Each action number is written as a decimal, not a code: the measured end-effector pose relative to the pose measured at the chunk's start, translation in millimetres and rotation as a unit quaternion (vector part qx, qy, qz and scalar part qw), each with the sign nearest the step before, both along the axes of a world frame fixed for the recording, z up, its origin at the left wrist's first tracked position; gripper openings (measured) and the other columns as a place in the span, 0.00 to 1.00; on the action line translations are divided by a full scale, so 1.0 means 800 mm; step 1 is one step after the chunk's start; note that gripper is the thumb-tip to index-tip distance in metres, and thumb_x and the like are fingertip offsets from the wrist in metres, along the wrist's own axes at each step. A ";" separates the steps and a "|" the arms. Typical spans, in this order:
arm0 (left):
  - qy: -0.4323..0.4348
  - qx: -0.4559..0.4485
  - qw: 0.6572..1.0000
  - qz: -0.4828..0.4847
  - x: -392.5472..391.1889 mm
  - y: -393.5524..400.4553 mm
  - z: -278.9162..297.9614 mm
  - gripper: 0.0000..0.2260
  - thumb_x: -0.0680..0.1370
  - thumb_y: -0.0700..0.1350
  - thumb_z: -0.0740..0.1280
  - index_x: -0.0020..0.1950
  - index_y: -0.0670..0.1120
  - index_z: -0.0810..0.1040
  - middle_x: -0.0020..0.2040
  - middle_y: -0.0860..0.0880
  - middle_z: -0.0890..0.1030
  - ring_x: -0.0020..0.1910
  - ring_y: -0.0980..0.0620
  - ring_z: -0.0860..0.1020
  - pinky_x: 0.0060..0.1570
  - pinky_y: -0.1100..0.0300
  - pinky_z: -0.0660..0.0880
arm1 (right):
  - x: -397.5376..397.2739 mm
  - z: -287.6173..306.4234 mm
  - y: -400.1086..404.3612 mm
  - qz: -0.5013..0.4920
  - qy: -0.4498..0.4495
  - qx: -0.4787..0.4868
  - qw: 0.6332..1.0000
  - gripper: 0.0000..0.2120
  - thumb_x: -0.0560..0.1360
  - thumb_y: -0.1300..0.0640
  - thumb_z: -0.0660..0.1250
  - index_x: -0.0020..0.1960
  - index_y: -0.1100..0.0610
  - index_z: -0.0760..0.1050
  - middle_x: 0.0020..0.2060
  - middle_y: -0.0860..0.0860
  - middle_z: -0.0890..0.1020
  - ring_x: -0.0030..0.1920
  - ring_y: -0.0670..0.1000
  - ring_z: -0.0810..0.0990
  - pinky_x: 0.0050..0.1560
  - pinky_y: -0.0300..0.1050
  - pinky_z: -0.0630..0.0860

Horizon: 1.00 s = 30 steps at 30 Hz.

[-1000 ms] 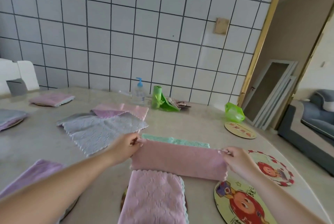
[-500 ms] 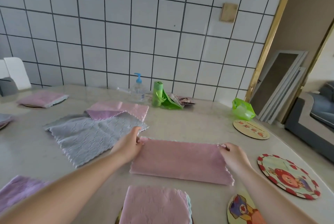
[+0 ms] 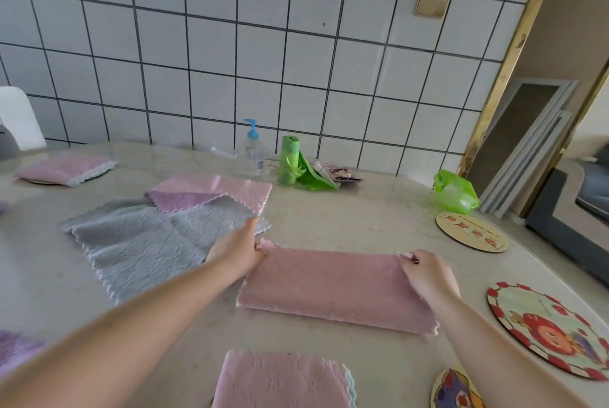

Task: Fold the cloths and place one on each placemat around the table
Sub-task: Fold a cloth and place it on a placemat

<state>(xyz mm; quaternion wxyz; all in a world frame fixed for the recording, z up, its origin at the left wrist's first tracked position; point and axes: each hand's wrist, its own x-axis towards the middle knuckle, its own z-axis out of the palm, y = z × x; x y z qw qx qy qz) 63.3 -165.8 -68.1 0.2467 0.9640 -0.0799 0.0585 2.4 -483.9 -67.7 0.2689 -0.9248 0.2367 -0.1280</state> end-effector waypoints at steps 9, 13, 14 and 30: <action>0.020 0.020 0.999 0.037 -0.005 -0.007 0.009 0.25 0.76 0.49 0.63 0.70 0.48 0.59 0.49 0.48 0.77 0.47 0.47 0.77 0.43 0.52 0.75 | -0.001 0.002 0.006 -0.011 -0.012 0.044 0.999 0.12 0.75 0.48 0.62 0.56 0.50 0.74 0.49 0.51 0.81 0.44 0.55 0.80 0.44 0.45 0.74; -0.108 0.055 0.993 0.003 -0.029 -0.032 0.020 0.22 0.76 0.48 0.64 0.69 0.49 0.66 0.63 0.49 0.73 0.60 0.49 0.73 0.58 0.52 0.69 | -0.007 0.006 0.036 0.071 -0.021 -0.138 0.988 0.19 0.76 0.47 0.59 0.66 0.49 0.70 0.66 0.49 0.72 0.66 0.53 0.70 0.65 0.49 0.64; -0.128 0.058 0.989 -0.037 -0.036 -0.045 0.021 0.20 0.77 0.48 0.63 0.68 0.50 0.68 0.64 0.50 0.73 0.62 0.51 0.72 0.61 0.52 0.66 | -0.010 0.010 0.051 0.113 -0.019 -0.165 0.980 0.19 0.77 0.47 0.59 0.67 0.49 0.70 0.68 0.48 0.71 0.68 0.51 0.67 0.69 0.51 0.61; -0.004 0.223 0.960 -0.172 -0.052 -0.051 -0.022 0.28 0.79 0.61 0.48 0.76 0.52 0.51 0.78 0.49 0.49 0.76 0.52 0.47 0.74 0.50 0.43 | -0.056 -0.020 0.085 0.204 0.120 -0.228 0.944 0.29 0.77 0.38 0.46 0.75 0.47 0.51 0.76 0.47 0.52 0.76 0.49 0.49 0.72 0.62 0.45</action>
